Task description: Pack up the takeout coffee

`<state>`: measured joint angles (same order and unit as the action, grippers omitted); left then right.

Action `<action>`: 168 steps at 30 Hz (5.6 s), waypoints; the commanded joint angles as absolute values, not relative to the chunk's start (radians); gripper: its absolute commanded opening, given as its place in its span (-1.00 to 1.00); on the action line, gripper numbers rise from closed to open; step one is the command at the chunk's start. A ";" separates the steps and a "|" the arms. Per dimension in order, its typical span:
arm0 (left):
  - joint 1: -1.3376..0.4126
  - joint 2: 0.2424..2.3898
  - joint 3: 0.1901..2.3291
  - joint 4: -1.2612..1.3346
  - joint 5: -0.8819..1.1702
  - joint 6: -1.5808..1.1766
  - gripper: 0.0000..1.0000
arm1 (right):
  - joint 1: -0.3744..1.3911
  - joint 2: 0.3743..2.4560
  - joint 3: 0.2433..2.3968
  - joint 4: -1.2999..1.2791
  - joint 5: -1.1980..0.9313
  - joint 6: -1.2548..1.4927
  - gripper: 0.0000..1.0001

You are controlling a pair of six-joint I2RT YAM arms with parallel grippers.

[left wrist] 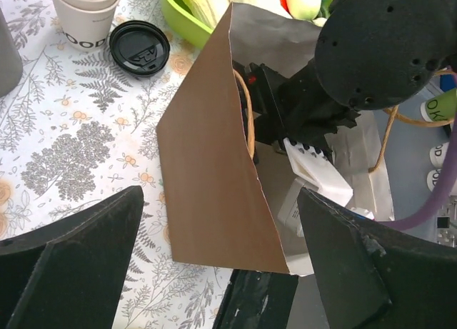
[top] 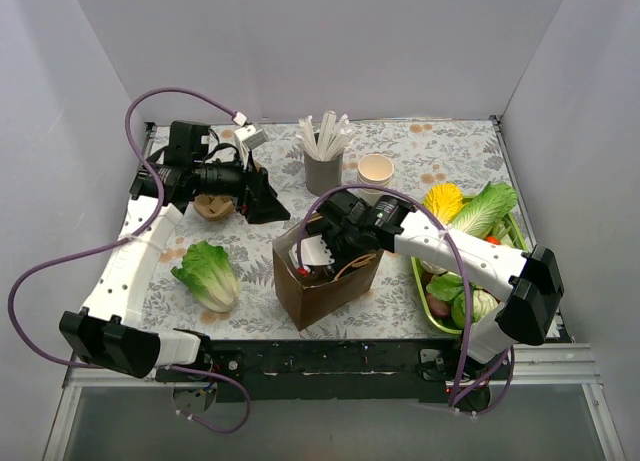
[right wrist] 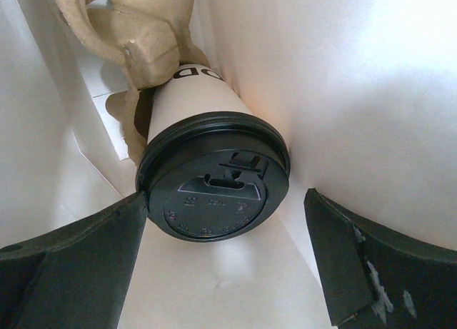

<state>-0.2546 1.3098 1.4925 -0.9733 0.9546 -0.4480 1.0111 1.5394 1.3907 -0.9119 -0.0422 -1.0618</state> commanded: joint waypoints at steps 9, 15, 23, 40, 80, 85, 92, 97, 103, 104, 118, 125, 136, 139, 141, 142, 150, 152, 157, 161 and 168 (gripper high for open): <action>-0.250 1.356 1.338 -0.919 1.029 -0.492 0.79 | 1.017 1.482 1.361 -0.801 0.023 -1.032 0.96; -0.250 1.348 1.307 -0.877 1.035 -0.515 0.79 | 1.017 1.431 1.344 -0.756 0.023 -1.026 0.96; -0.250 1.330 1.285 -0.850 1.037 -0.528 0.78 | 1.017 1.370 1.351 -0.704 -0.033 -0.962 0.96; -0.250 1.308 1.289 -0.799 1.049 -0.537 0.78 | 1.016 1.264 1.399 -0.618 -0.086 -0.907 0.96; -0.201 1.404 1.509 -0.483 0.479 -0.635 0.77 | 0.279 1.945 1.999 -0.338 -0.567 0.035 0.01; -0.167 1.422 1.516 -0.503 0.505 -0.611 0.76 | 0.258 2.026 2.063 -0.276 -0.617 0.084 -0.02; -0.141 1.445 1.522 -0.497 0.520 -0.623 0.76 | 0.258 2.117 2.089 -0.164 -0.655 0.176 -0.07; -0.137 1.460 1.534 -0.500 0.522 -0.624 0.77 | 0.258 2.157 2.112 -0.152 -0.649 0.189 -0.07; -0.129 1.456 1.519 -0.494 0.522 -0.626 0.77 | 0.259 2.180 2.120 -0.147 -0.656 0.199 -0.11; -0.129 1.456 1.516 -0.495 0.523 -0.626 0.77 | 0.258 2.181 2.118 -0.147 -0.658 0.199 -0.15; -0.127 1.451 1.493 -0.476 0.540 -0.626 0.77 | 0.264 2.213 2.125 -0.141 -0.655 0.212 -0.26; -0.127 1.434 1.471 -0.472 0.551 -0.623 0.77 | 0.271 2.223 2.126 -0.149 -0.657 0.212 -0.32; -0.126 1.382 1.422 -0.472 0.558 -0.618 0.78 | 0.275 2.189 2.120 -0.112 -0.725 0.242 -0.97; -0.126 1.384 1.431 -0.480 0.561 -0.617 0.78 | 0.273 2.146 2.123 -0.081 -0.750 0.255 -0.97; -0.126 1.390 1.440 -0.486 0.571 -0.618 0.78 | 0.275 2.111 2.123 -0.061 -0.755 0.265 -0.97; -0.127 1.393 1.446 -0.488 0.574 -0.620 0.78 | 0.275 2.100 2.123 -0.060 -0.755 0.265 -0.97; -0.126 1.431 1.486 -0.482 0.587 -0.630 0.78 | 0.287 2.049 2.102 -0.097 -0.703 0.241 -0.97; -0.127 1.442 1.489 -0.480 0.591 -0.635 0.78 | 0.285 2.057 2.089 -0.115 -0.675 0.236 -0.50; -0.127 1.454 1.491 -0.482 0.598 -0.640 0.78 | 0.285 2.118 2.098 -0.158 -0.600 0.225 0.14; -0.127 1.454 1.491 -0.488 0.598 -0.641 0.78 | 0.287 2.158 2.102 -0.170 -0.595 0.230 0.11; -0.127 1.474 1.503 -0.492 0.592 -0.641 0.78 | 0.287 2.189 2.103 -0.175 -0.591 0.233 0.04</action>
